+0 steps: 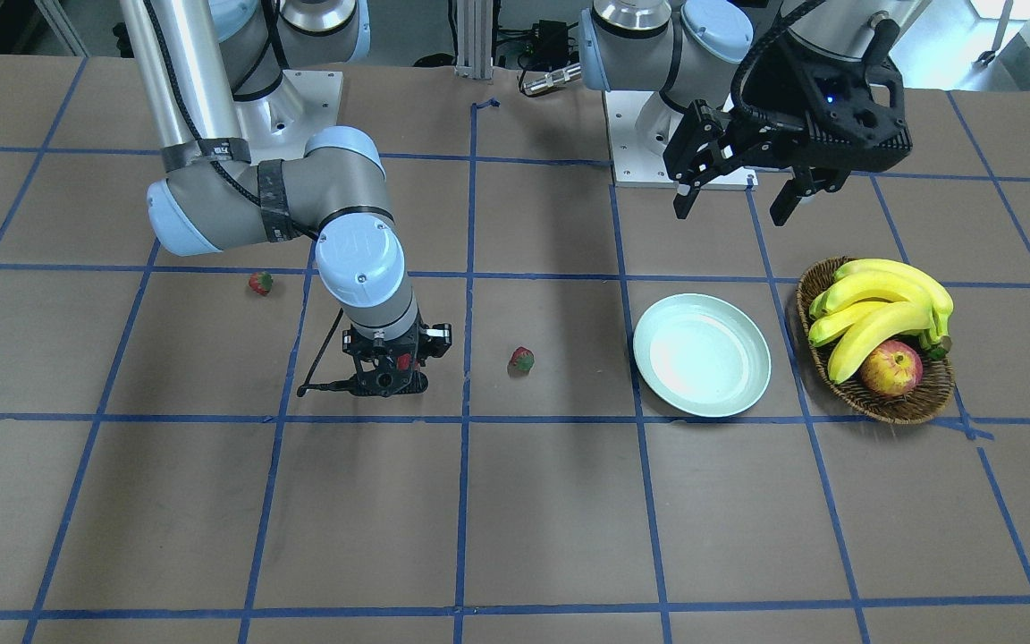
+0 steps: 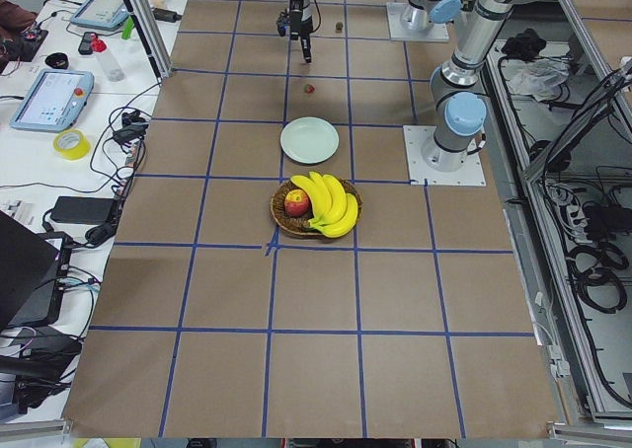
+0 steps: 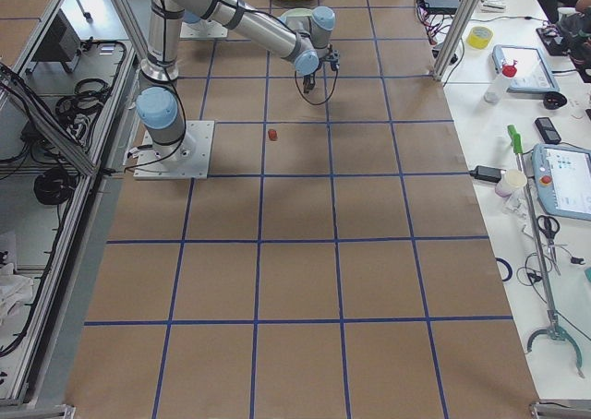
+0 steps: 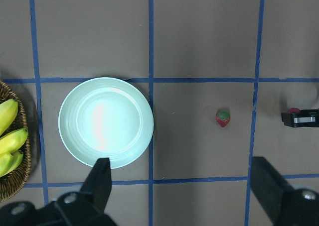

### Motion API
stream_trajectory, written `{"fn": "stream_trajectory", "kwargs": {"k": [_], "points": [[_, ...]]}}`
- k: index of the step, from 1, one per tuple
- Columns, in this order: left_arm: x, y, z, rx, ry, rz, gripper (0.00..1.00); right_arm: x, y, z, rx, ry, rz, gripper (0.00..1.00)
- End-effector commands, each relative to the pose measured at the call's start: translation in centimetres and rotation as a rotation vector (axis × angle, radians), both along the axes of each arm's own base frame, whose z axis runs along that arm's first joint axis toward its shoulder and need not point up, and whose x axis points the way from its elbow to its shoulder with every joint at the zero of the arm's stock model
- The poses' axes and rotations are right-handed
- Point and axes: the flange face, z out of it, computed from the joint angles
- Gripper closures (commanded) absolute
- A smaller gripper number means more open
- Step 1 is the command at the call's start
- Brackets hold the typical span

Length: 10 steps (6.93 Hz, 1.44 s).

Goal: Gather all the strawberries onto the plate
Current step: 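Carry the second strawberry beside the first and release it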

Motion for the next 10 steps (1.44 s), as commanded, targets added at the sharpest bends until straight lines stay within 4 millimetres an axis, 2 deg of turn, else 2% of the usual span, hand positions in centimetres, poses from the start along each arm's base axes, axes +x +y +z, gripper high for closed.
{"fn": "stream_trajectory", "kwargs": {"k": [1,2,3,4,5,6,7,8,9,10], "points": [[0.0,0.0,-0.1,0.001,0.000,0.001,0.00,5.3,0.3,2.5,-0.003,-0.174,-0.012,1.00],[0.0,0.0,-0.1,0.001,0.000,-0.001,0.00,7.5,0.4,1.8,-0.029,-0.235,0.017,1.00],[0.1,0.0,-0.1,0.001,0.000,0.001,0.00,8.3,0.6,-0.1,-0.014,-0.234,0.028,0.94],[0.1,0.0,0.0,0.000,-0.001,0.003,0.00,8.1,0.8,-0.9,-0.005,-0.216,0.031,0.27],[0.1,0.0,-0.2,0.003,-0.001,0.001,0.00,8.0,1.0,-0.7,-0.003,-0.215,0.030,0.01],[0.1,0.1,-0.1,0.001,-0.001,0.001,0.00,8.0,0.8,0.1,-0.012,-0.216,0.037,0.00],[0.1,0.0,-0.2,0.003,0.000,0.001,0.00,7.4,0.9,2.8,-0.060,-0.179,0.050,0.00],[0.1,0.0,-0.2,0.003,0.000,0.001,0.00,4.1,1.3,5.9,-0.080,-0.050,0.072,0.00],[0.0,0.0,-0.3,0.006,0.000,-0.001,0.00,1.1,2.8,7.7,-0.072,0.003,0.042,0.01],[0.1,0.0,-1.0,0.007,-0.001,-0.007,0.00,-3.0,4.2,7.4,-0.073,0.055,0.009,0.00]]}}
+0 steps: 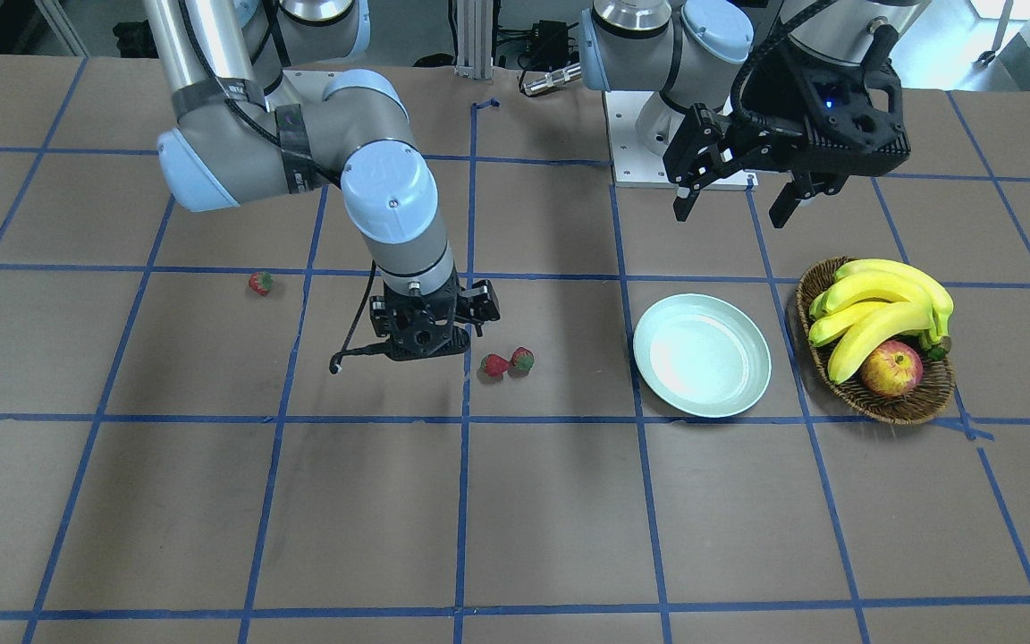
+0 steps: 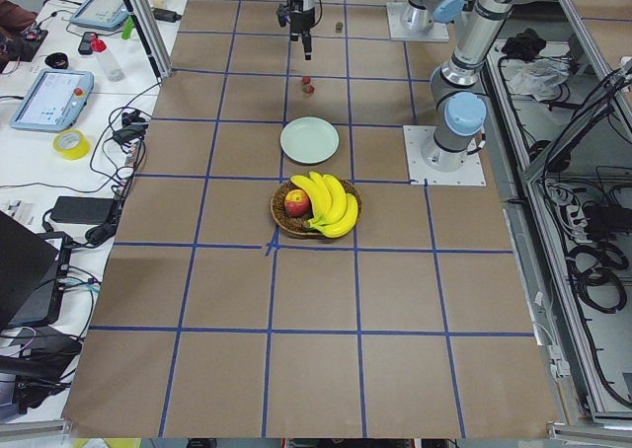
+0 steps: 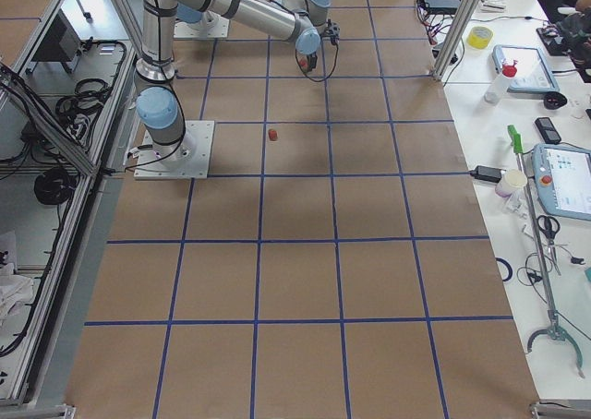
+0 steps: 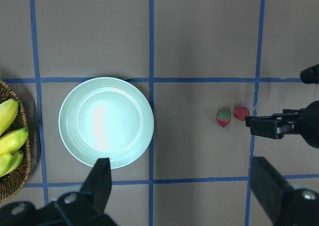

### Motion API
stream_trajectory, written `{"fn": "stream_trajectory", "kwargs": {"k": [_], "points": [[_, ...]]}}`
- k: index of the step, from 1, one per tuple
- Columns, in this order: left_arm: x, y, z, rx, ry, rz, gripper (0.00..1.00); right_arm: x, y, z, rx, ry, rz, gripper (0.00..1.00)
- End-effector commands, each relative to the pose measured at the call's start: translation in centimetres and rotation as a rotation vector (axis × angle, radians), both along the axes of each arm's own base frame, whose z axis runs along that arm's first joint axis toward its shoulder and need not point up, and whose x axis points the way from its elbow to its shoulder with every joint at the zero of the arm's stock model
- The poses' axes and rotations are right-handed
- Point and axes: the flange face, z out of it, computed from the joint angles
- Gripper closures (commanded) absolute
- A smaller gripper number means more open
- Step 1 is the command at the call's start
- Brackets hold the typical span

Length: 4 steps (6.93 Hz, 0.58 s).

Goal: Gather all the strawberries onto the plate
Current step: 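Move right gripper to the farthest strawberry while left arm reaches toward plate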

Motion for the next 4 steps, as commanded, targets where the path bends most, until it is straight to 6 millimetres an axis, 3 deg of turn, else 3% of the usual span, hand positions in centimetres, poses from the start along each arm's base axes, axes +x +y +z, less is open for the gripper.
{"fn": "stream_trajectory", "kwargs": {"k": [1,2,3,4], "points": [[0.0,-0.7,-0.9,-0.034,0.000,-0.001,0.00,-9.7,2.6,0.2,0.008,0.110,-0.002,0.01],[0.2,-0.8,-0.9,-0.049,0.001,-0.005,0.00,-13.7,4.4,-1.0,0.042,0.112,-0.009,0.02],[0.0,-1.2,-2.0,-0.026,0.011,-0.002,0.00,-17.4,6.2,-3.8,0.044,0.168,0.007,0.04],[-0.5,-2.4,-4.6,-0.031,0.054,-0.013,0.01,-21.1,7.5,-6.4,-0.004,0.186,0.037,0.04]]}}
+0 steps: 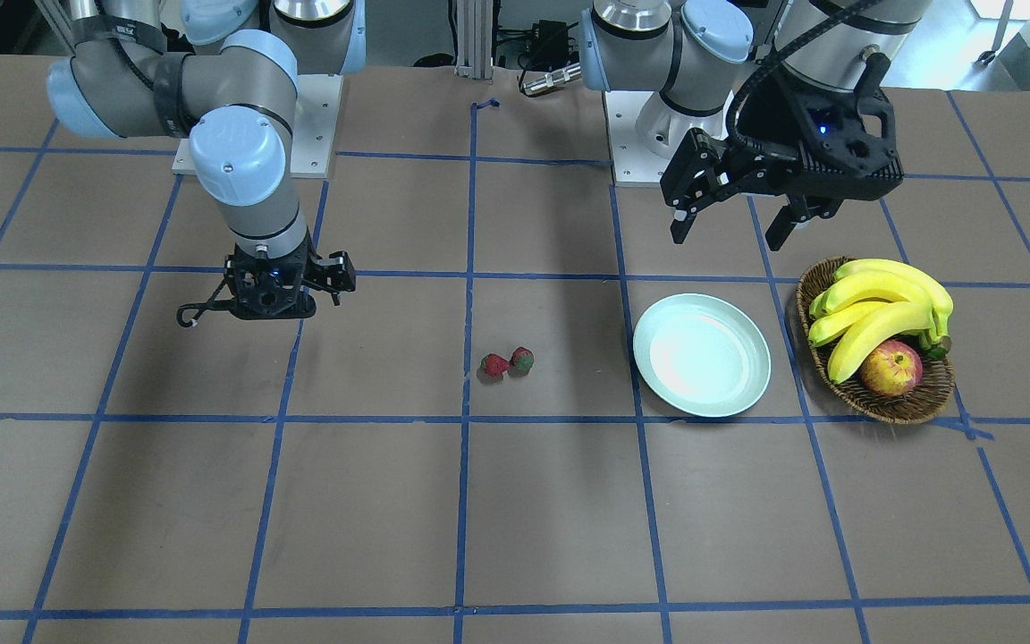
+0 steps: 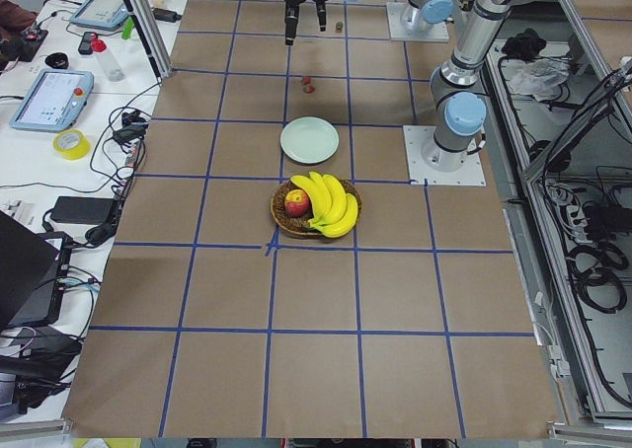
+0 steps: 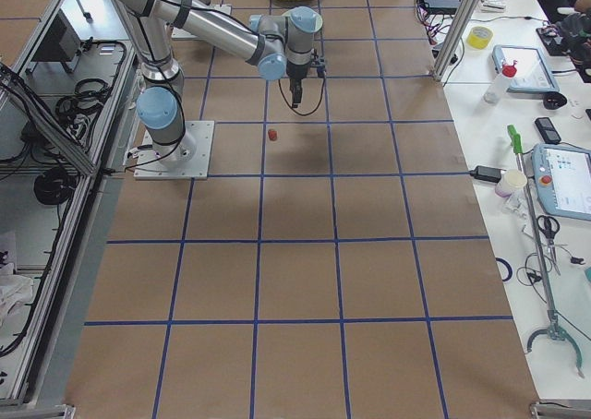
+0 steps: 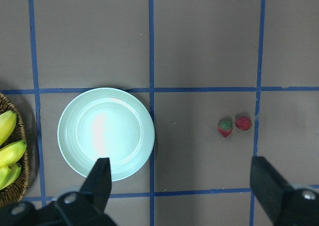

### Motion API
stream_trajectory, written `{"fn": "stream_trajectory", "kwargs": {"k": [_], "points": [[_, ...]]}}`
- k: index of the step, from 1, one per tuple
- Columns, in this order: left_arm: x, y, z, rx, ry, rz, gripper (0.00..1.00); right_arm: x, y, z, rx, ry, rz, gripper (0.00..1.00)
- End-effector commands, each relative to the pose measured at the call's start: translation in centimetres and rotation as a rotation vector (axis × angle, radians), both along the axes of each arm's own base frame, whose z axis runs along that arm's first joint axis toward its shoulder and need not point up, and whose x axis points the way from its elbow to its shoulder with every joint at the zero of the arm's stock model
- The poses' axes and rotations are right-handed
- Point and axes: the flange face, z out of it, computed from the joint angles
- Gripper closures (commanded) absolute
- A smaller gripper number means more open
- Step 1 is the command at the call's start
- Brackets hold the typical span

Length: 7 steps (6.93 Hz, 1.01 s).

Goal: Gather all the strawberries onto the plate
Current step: 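Move right gripper to the farthest strawberry while left arm reaches toward plate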

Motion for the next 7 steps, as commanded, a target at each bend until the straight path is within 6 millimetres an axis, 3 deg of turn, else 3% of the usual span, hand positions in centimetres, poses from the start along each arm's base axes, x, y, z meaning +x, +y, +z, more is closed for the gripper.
{"fn": "stream_trajectory", "kwargs": {"k": [1,4,5,6,7], "points": [[-2.0,-0.5,-6.7,0.041,0.056,-0.035,0.02,-7.8,4.5,-5.9,0.007,0.013,0.001,0.04],[-4.4,1.7,-20.6,-0.010,0.174,-0.113,0.02,-7.9,5.2,-7.3,0.060,-0.038,0.003,0.08],[-4.8,1.7,-23.4,0.003,0.215,-0.117,0.05,-7.9,5.1,-7.3,0.068,-0.042,0.010,0.36],[-5.2,1.6,-26.0,0.055,0.217,-0.119,0.12,-8.0,5.2,-7.3,0.083,-0.037,0.009,0.71],[-7.1,2.1,-27.7,0.091,0.209,-0.154,0.17,-8.0,5.1,-7.0,0.082,-0.033,0.009,0.90]]}}
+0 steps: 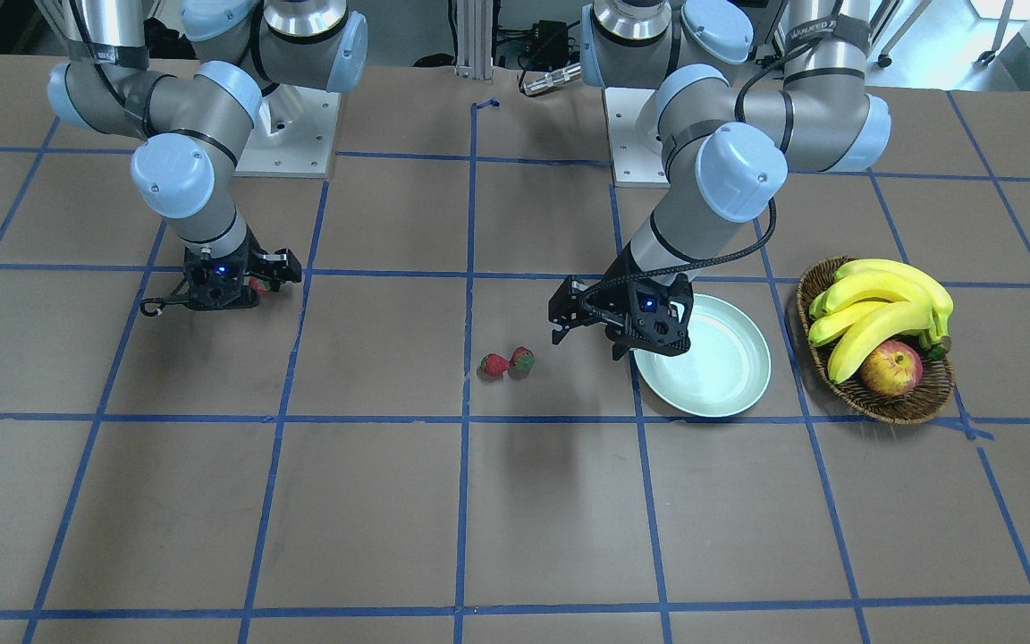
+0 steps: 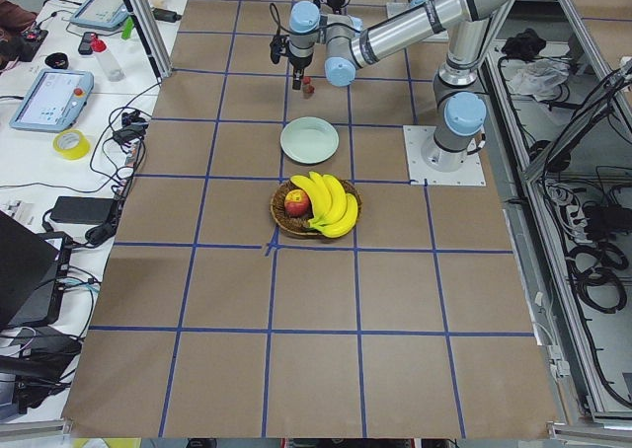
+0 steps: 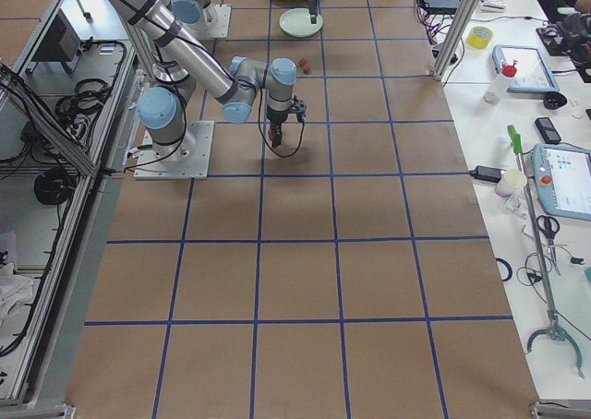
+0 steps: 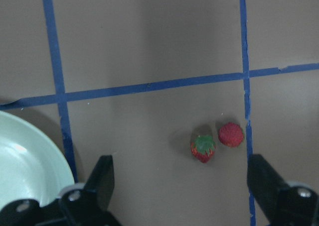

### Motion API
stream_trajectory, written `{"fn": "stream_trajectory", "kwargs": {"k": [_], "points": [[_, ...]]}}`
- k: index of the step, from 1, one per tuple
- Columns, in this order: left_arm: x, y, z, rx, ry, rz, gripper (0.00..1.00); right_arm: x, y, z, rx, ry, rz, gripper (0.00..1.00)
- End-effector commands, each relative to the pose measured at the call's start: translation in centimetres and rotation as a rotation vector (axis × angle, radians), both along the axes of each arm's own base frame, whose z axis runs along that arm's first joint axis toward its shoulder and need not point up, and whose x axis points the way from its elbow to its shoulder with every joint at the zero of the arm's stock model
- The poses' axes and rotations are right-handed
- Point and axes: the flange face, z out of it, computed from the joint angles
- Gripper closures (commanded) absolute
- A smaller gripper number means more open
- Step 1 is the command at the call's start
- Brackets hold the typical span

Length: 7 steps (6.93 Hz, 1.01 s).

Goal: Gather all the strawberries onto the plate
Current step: 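Grasp far strawberry with right gripper while left gripper lowers over strawberry pair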

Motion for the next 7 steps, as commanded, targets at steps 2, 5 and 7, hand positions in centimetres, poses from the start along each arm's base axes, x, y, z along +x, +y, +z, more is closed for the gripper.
{"fn": "stream_trajectory", "kwargs": {"k": [2,5,7], "points": [[-4.1,0.2,-5.5,0.037,-0.006,-0.051,0.17,-0.2,-1.4,1.4,-0.020,-0.001,0.000,1.00],[-6.6,1.5,-7.6,0.078,-0.013,-0.094,0.15,0.7,-7.4,5.5,0.053,-0.040,-0.028,1.00],[-6.9,1.6,-8.1,0.085,-0.018,-0.103,0.19,1.2,-7.6,4.0,0.073,-0.066,-0.031,0.33]]}}
